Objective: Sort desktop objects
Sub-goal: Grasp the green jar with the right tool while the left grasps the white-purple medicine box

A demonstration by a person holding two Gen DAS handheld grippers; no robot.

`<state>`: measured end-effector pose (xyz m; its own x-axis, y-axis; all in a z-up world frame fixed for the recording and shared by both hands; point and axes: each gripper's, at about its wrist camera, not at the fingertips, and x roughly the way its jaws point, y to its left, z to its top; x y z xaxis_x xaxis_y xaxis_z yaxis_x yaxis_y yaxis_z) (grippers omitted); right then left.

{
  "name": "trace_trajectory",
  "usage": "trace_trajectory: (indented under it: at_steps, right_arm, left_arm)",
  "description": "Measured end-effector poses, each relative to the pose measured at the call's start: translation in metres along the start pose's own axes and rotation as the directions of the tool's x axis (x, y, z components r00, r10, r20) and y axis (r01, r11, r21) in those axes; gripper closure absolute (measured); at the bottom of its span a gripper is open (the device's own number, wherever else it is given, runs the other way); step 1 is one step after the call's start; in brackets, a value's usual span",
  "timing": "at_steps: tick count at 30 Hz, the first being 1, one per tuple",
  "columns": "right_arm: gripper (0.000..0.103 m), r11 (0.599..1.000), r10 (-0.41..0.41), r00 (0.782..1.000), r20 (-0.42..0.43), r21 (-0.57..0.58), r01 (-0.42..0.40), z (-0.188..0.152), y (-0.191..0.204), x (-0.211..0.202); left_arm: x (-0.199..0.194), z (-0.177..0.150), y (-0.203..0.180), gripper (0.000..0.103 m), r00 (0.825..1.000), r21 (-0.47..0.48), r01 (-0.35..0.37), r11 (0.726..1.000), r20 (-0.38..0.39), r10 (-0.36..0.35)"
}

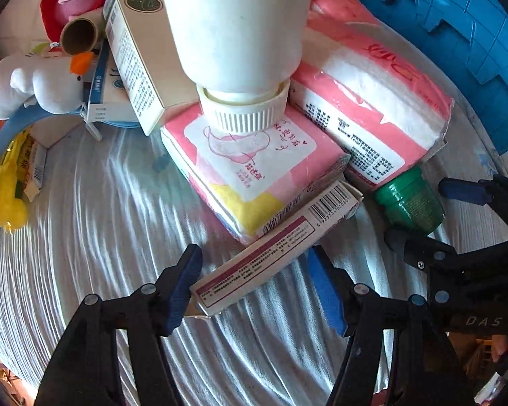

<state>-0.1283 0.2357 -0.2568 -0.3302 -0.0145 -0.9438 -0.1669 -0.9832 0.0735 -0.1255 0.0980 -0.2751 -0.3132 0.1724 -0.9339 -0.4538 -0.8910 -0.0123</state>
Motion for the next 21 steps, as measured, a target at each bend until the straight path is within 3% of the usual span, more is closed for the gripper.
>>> trace_trajectory:
  at_steps: [3, 8, 11, 13, 14, 16, 21]
  right_arm:
    - [0.000, 1.000, -0.008, 1.000, 0.008, 0.029, 0.007, -0.001, -0.007, 0.003]
    - [0.000, 0.998, -0.023, 0.997, 0.074, 0.055, 0.019, -0.009, -0.008, 0.000]
    - [0.000, 0.998, -0.027, 0.993, 0.118, 0.060, 0.020, -0.013, -0.010, -0.002]
    - [0.001, 0.998, -0.034, 0.994, 0.102, 0.052, 0.029, -0.011, -0.011, -0.002]
    - [0.003, 0.998, -0.052, 0.996, 0.068, 0.048, 0.049, -0.010, -0.011, -0.002]
    - [0.017, 0.998, -0.056, 0.995, 0.086, 0.033, 0.053, -0.012, -0.007, -0.011]
    - [0.028, 0.999, -0.045, 0.988, 0.149, -0.019, 0.049, -0.015, 0.003, -0.032]
  left_arm:
    - [-0.001, -0.001, 0.001, 0.039, 1.000, -0.002, 0.007, 1.000, 0.011, -0.007]
    - [-0.005, -0.004, -0.002, 0.039, 1.000, -0.006, 0.010, 1.000, 0.030, -0.009]
    - [-0.006, -0.005, -0.004, 0.033, 1.000, -0.010, -0.001, 1.000, 0.021, 0.001]
    - [-0.007, -0.005, -0.004, 0.030, 1.000, -0.019, 0.000, 1.000, 0.018, 0.001]
    - [-0.008, -0.006, -0.006, 0.030, 1.000, -0.018, -0.005, 1.000, 0.017, 0.006]
    - [-0.011, -0.009, -0.011, 0.031, 1.000, -0.020, -0.001, 1.000, 0.009, 0.001]
    - [-0.021, -0.016, -0.027, 0.048, 1.000, 0.012, -0.001, 1.000, 0.030, 0.001]
